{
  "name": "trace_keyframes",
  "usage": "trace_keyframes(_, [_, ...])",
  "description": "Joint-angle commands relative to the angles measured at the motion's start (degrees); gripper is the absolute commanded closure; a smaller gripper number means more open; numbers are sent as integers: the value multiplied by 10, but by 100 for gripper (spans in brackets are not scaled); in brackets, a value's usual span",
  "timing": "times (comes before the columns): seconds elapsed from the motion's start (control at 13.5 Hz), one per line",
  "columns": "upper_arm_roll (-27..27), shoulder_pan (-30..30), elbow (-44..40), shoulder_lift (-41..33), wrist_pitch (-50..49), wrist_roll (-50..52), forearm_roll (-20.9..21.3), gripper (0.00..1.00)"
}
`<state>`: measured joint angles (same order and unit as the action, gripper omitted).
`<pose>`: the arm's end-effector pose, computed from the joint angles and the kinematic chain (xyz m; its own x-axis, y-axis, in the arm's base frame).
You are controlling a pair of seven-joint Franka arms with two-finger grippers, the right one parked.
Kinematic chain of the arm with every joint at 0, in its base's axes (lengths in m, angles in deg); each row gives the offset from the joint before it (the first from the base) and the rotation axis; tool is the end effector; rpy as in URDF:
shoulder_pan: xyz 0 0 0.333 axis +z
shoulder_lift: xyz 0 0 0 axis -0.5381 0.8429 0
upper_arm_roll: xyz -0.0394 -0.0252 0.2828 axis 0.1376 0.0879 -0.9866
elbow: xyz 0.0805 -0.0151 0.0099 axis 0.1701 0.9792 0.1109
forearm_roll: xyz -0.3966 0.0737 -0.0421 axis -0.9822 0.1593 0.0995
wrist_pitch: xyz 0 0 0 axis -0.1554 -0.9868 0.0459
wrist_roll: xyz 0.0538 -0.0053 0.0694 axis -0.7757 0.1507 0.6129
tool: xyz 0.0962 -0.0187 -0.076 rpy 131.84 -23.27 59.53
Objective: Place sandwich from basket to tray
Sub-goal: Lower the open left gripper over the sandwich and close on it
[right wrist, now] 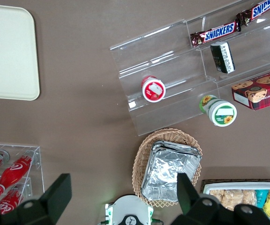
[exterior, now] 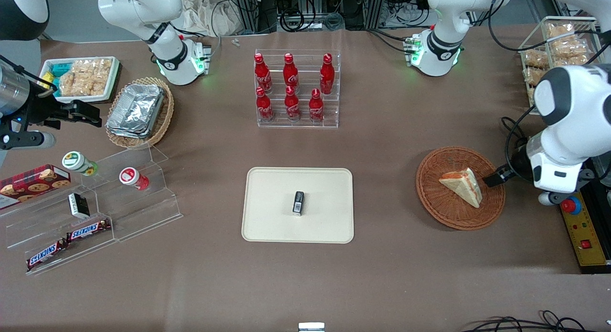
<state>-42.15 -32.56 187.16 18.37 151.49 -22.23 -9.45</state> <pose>0.6031 -0.0073 0.3612 0.8290 0.5592 0.0036 0.5591 -0.8290 0.0122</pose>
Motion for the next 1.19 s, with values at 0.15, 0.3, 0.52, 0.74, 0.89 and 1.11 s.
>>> trace_keyframes(0.15, [3, -3, 56, 41, 106, 151, 6, 0])
trace_keyframes(0.3, [3, -4, 58, 49, 110, 156, 6, 0])
trace_keyframes(0.52, [3, -4, 59, 67, 113, 156, 7, 0])
trace_keyframes(0.74, [3, -5, 74, 72, 132, 156, 7, 0])
trace_keyframes(0.89, [4, -6, 88, 73, 145, 156, 8, 0])
trace_keyframes(1.11, [5, -6, 104, 72, 151, 156, 8, 0])
